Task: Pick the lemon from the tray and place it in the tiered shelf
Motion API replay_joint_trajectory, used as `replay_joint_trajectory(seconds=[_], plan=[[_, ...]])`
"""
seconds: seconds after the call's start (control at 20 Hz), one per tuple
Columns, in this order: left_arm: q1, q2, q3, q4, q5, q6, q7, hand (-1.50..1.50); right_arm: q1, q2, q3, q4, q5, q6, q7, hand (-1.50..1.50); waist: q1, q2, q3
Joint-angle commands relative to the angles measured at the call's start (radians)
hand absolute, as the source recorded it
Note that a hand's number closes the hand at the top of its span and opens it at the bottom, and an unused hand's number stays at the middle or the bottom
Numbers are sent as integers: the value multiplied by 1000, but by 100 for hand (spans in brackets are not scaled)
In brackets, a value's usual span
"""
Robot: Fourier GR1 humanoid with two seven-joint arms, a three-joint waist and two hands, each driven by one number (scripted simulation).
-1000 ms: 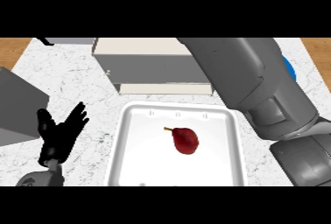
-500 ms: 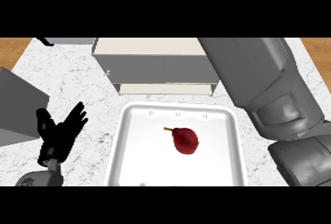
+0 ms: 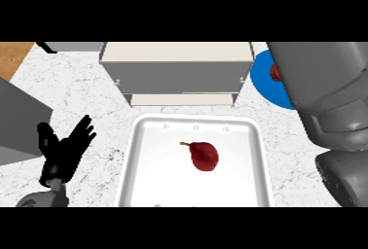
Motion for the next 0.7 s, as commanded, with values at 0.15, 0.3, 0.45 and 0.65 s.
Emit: replay_joint_trajectory(seconds=[0.15,0.3,0.45,0.65], plan=[[50,-17,-25,-81,-12,19,42,0,102,-126,-35,-107,38,-85,90,-150,-15,-9,0],[54,-29,-8,-30,-15,30,5,0,204,-150,-53,-229,-3,-51,89,-150,-23,-7,0],[13,17,15,-31,-8,12,48,0,282,-192,-66,-366,-43,30,142,-150,-29,-7,0],[46,-1,16,-42,0,12,28,0,380,-277,-88,-547,-115,163,191,-150,-23,-7,0]])
